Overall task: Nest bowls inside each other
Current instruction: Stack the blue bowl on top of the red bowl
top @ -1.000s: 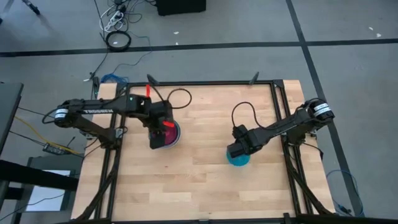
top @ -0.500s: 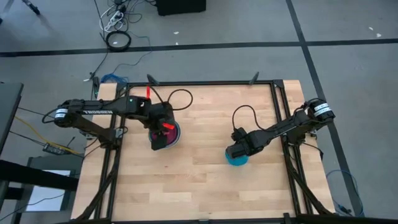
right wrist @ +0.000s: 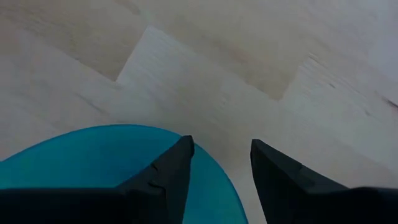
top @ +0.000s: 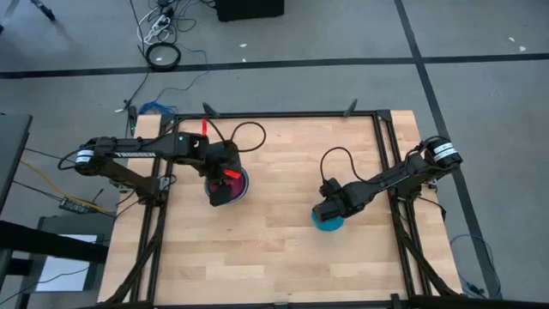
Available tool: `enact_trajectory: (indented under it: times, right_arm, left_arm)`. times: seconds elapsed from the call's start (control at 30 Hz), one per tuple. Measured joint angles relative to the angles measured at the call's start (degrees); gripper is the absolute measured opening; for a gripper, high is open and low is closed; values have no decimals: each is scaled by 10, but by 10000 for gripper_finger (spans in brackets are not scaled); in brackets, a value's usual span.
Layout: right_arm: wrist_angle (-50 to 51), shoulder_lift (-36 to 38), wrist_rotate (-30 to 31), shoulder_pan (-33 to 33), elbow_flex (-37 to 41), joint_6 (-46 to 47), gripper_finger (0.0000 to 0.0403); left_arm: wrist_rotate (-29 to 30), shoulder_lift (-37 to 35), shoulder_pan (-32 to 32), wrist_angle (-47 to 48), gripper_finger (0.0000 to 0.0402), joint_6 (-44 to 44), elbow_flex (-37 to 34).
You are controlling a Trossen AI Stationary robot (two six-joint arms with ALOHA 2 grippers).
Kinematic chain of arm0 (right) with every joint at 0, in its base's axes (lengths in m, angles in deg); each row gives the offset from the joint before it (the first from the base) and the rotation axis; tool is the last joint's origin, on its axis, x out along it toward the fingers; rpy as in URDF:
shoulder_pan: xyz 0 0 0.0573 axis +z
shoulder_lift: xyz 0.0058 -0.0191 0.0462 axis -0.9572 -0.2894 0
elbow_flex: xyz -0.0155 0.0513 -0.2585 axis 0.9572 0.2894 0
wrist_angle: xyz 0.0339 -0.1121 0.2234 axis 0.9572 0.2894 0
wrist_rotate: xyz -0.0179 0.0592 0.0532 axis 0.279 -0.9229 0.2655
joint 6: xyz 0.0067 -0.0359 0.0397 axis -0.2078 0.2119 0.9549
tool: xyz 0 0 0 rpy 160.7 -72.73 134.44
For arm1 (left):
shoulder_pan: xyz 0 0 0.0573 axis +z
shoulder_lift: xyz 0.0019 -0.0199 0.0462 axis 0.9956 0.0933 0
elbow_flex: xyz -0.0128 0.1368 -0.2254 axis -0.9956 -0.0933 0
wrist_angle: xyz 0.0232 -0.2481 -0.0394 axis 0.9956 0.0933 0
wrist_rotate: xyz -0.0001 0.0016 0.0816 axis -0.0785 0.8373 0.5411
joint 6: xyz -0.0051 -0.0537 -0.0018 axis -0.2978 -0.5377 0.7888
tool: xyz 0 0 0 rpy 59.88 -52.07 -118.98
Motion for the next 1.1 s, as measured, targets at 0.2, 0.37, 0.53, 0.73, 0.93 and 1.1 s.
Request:
enact_trajectory:
  times: [0.2,0.37,0.53,0.73,0.93,1.1]
  right_arm:
    - [1,0,3,15,0,17,157]
    - [0,0,17,23,0,28,158]
    - [-2,0,33,33,0,38,158]
    - [1,0,73,45,-16,48,158]
    - [3,0,71,46,-25,44,158]
    - [15,0,38,45,-25,39,158]
  left_arm:
    - [14,0,0,0,259,0,0]
    - [26,0,0,0,259,0,0]
    - [28,0,0,0,259,0,0]
    - [49,0,0,-1,259,0,0]
    - [65,0,0,-1,259,0,0]
    - [67,0,0,-2,259,0,0]
